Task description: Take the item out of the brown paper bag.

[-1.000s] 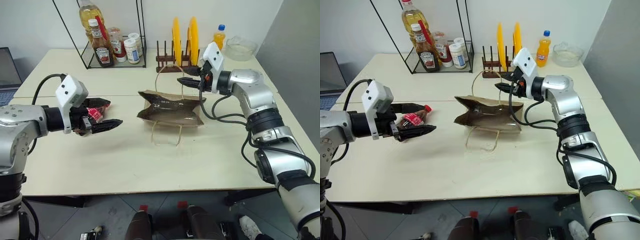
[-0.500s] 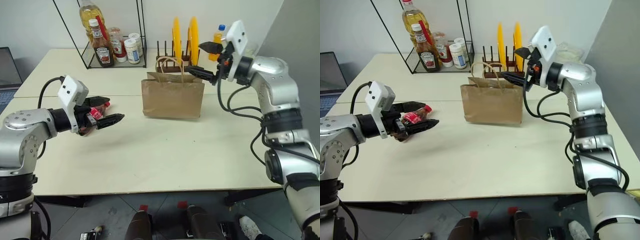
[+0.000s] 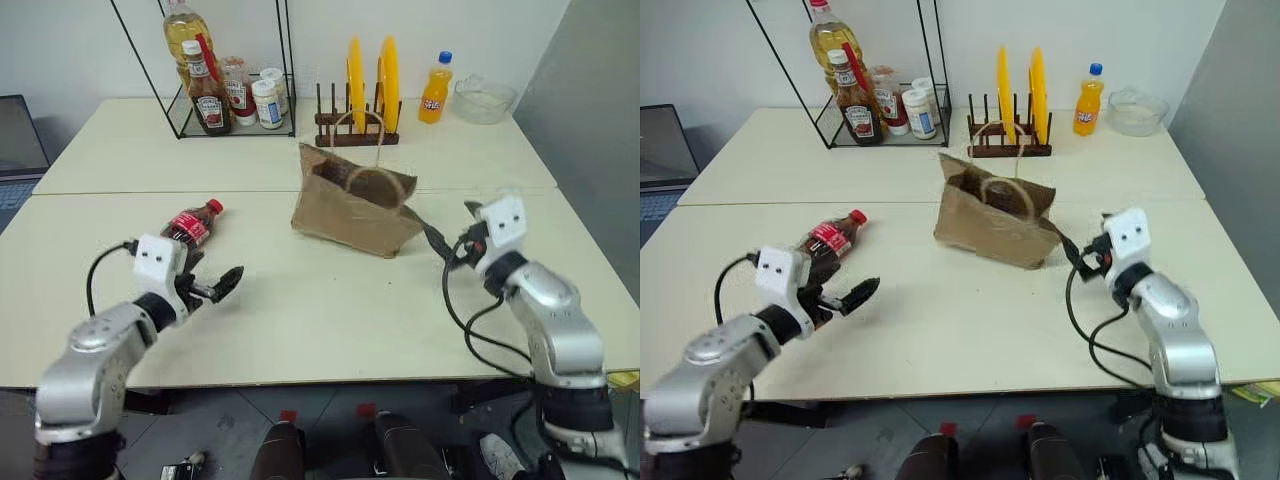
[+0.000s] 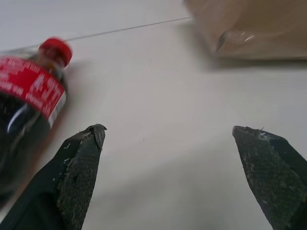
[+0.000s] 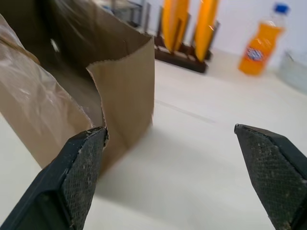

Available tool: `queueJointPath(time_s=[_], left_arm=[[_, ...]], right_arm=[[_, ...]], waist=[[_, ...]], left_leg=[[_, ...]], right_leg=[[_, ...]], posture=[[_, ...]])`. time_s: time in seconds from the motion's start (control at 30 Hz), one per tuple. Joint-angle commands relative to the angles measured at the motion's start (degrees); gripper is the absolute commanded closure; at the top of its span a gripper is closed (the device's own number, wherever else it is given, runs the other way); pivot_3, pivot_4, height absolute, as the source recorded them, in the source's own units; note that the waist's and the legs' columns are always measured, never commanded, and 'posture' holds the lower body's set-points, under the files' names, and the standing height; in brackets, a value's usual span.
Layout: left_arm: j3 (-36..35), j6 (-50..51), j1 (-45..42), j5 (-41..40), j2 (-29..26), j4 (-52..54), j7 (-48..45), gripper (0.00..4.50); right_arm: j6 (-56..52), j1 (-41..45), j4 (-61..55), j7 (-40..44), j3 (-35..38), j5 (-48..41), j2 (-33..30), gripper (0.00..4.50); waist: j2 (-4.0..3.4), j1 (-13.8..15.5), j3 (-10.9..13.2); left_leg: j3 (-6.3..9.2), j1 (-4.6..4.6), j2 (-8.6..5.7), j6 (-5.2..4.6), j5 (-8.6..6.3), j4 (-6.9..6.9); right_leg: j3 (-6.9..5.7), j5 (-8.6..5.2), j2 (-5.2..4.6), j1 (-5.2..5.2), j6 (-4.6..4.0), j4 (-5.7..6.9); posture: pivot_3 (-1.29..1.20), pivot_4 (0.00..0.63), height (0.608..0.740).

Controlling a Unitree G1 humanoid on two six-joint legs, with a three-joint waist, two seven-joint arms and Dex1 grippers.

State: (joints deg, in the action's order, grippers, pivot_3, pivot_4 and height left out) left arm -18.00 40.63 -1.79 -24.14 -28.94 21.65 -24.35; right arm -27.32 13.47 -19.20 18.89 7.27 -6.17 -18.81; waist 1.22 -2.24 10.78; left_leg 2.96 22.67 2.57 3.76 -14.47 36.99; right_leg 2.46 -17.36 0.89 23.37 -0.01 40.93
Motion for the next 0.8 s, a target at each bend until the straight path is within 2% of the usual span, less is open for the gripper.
queueJointPath(time_s=[0.03,0.13,0.27,0.5,0.8], left_arm=[[0.8,-1.7,1.8,1.5,2.8,4.3,4.1,0.00],[4.1,-1.6,5.3,3.0,6.1,6.4,6.8,0.00],[6.4,-3.3,6.3,4.8,7.3,6.0,7.5,0.00],[5.7,-4.5,5.3,4.8,6.6,3.9,6.4,0.00],[6.5,-5.0,6.5,5.0,7.7,4.8,6.3,0.00]], right_arm=[[-1.9,-2.6,-4.8,-5.2,1.3,0.7,2.4,0.03],[-2.9,-7.2,-6.7,-8.5,0.6,0.4,6.3,0.03],[-2.9,-9.2,-9.3,-9.8,-0.4,0.3,8.3,0.03],[-3.1,-7.6,-9.5,-9.0,-0.2,-0.1,6.9,0.03],[-1.8,-1.6,-10.2,-7.6,1.4,-0.9,3.3,0.03]], waist=[[0.02,0.0,0.0],[0.05,0.0,-0.1],[0.05,0.0,-0.1],[0.05,-0.1,-0.1],[0.05,-0.1,-0.1]], left_leg=[[0.01,-0.02,-0.01,0.02,0.01,0.00],[-0.05,-0.17,0.00,0.03,0.01,-0.04],[-0.05,-0.19,0.00,0.04,0.01,-0.06],[-0.06,-0.21,-0.01,0.03,0.01,-0.06],[-0.05,-0.18,-0.03,0.03,0.01,-0.07]], right_leg=[[0.00,0.00,0.00,-0.03,0.01,-0.01],[0.07,-0.07,0.03,-0.13,0.13,-0.04],[0.08,-0.13,0.04,-0.14,0.24,-0.05],[0.08,-0.15,0.10,-0.15,0.27,-0.08],[0.06,-0.15,0.10,-0.15,0.27,-0.10]], posture=[[0.00,0.150,0.740],[0.00,0.150,0.740],[0.00,0.150,0.740],[0.00,0.150,0.740],[0.00,0.150,0.740]])
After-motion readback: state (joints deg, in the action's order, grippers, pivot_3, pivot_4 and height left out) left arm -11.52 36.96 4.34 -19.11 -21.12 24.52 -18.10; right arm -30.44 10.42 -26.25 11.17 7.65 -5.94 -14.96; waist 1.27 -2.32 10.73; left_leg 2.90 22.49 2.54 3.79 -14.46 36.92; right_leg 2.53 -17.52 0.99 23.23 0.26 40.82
